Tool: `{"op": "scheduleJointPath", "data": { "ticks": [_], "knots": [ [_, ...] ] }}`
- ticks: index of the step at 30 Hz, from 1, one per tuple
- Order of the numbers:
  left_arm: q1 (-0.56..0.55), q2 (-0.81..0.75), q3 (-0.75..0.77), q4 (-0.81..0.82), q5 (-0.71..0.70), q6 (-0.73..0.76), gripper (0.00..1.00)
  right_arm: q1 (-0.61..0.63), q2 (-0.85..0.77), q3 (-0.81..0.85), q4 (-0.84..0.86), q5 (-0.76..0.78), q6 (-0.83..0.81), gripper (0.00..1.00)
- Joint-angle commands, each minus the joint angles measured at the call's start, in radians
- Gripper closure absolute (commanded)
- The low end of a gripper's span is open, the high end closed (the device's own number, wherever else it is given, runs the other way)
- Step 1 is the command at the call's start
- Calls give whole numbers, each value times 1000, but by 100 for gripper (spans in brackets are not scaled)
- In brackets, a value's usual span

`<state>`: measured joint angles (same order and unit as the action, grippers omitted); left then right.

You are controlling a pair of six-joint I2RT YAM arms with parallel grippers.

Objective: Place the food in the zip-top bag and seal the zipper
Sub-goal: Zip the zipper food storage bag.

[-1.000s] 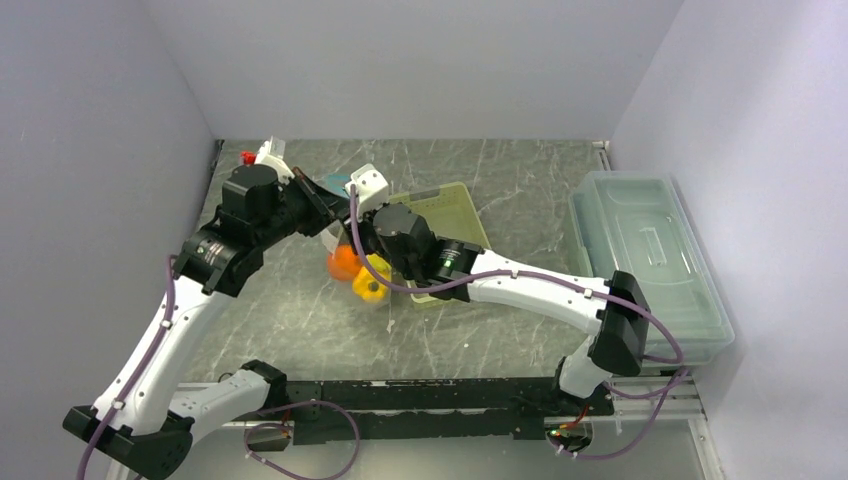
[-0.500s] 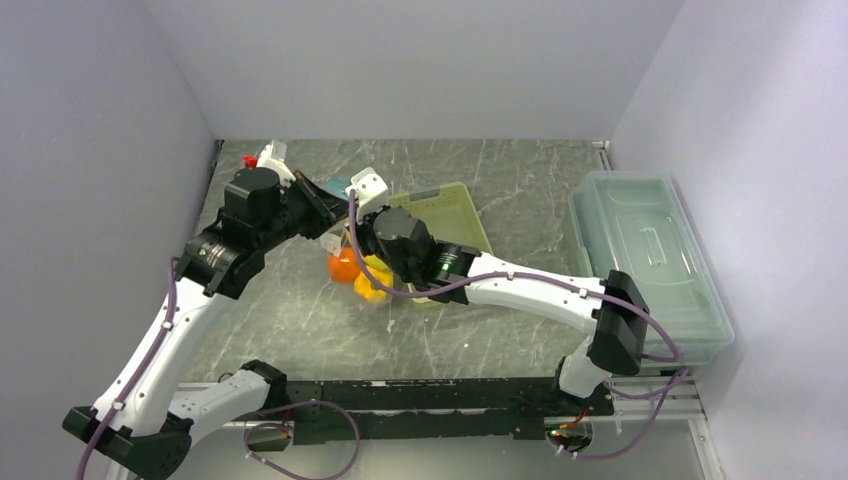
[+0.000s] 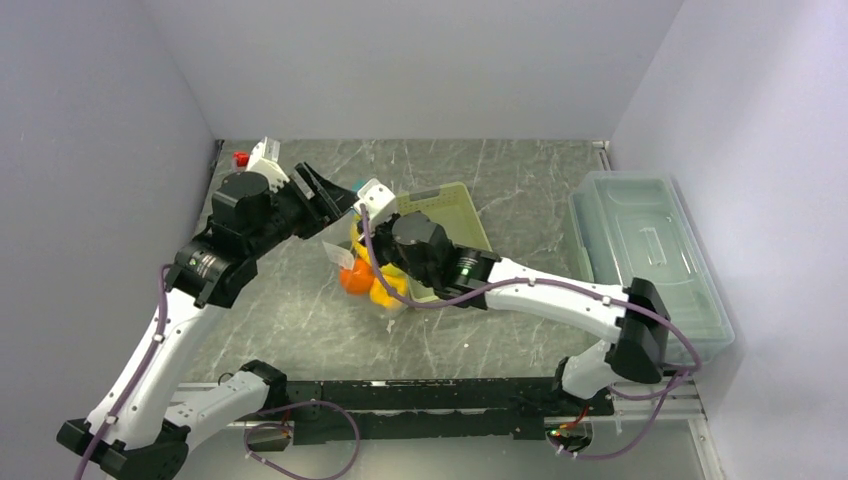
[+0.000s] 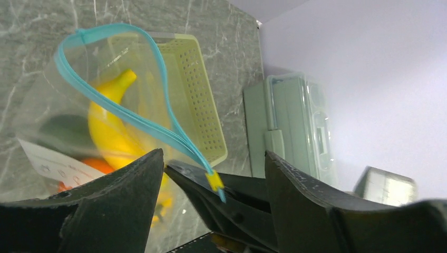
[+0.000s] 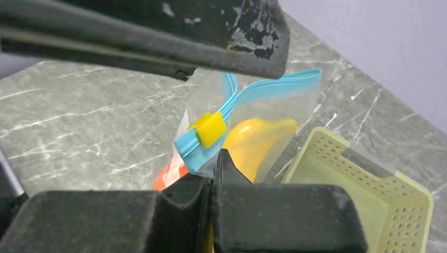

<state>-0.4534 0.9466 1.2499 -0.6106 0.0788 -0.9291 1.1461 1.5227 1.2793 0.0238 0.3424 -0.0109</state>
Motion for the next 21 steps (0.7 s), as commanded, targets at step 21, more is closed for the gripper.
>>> {"op": "scheduleJointPath", "data": {
  "ticks": [21],
  "knots": [
    [-2, -80, 75, 1, 264, 699, 18, -234, -250, 54, -304, -859, -126, 100]
  ]
}}
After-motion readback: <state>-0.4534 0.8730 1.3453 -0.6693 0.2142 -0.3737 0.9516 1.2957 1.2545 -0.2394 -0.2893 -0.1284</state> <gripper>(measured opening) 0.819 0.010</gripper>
